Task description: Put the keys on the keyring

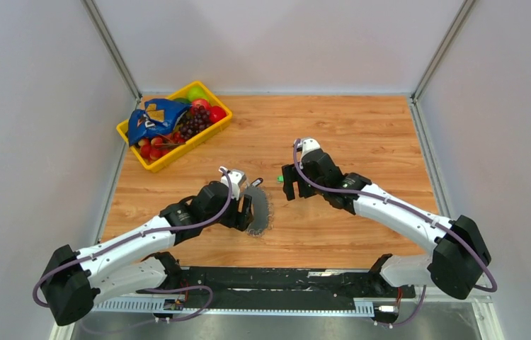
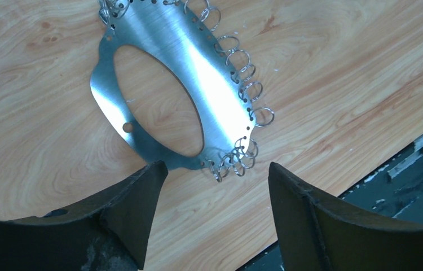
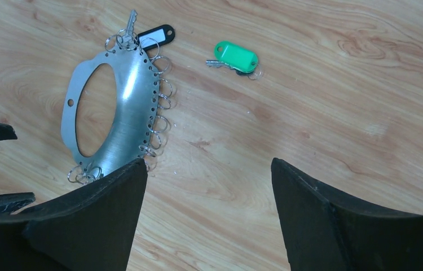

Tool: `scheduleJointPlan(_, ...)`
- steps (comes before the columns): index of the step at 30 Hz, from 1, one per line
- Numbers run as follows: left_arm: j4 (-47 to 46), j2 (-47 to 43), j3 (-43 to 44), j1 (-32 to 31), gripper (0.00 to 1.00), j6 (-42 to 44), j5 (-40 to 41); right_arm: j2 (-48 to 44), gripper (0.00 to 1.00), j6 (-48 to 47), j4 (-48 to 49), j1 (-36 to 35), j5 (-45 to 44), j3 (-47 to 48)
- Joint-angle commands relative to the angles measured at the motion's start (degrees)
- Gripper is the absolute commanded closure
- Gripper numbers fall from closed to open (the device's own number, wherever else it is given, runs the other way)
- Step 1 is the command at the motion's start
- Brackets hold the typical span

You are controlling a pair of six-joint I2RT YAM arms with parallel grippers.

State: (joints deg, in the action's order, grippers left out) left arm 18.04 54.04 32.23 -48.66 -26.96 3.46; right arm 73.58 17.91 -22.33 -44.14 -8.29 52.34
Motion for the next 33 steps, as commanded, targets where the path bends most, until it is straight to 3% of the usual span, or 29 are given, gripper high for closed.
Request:
scheduleJointPlan(1, -0.2, 2.74, -0.75, -0.05, 0.28, -3.81, 0.28, 0.5, 0.19, 0.64, 0.64, -0.48, 1.29, 0.04)
scheduleJointPlan(4, -0.72, 5.29, -0.72, 0.01, 0.43, -5.47, 1.45, 0.28, 0.21, 1.23, 0.71, -1.0, 1.08, -0.49)
scheduleJointPlan(6, -0.85, 6.87, -0.65, -0.01, 0.46, -6.23, 2.04, 0.15, 0.21, 1.49, 0.87, -1.21, 0.8, -1.06)
scheduleJointPlan(16, -2.87, 14.06, -0.25, -0.02, 0.49, -7.98, -0.71, -1.32, 0.2, 2.26, 1.33, -1.31, -0.16, -3.09)
scheduleJointPlan(33, -5.52, 16.11, -1.44, 0.02, 0.56, -8.46, -4.34, -1.86, 0.2, 3.18, 1.88, -1.39, 0.5, -4.0)
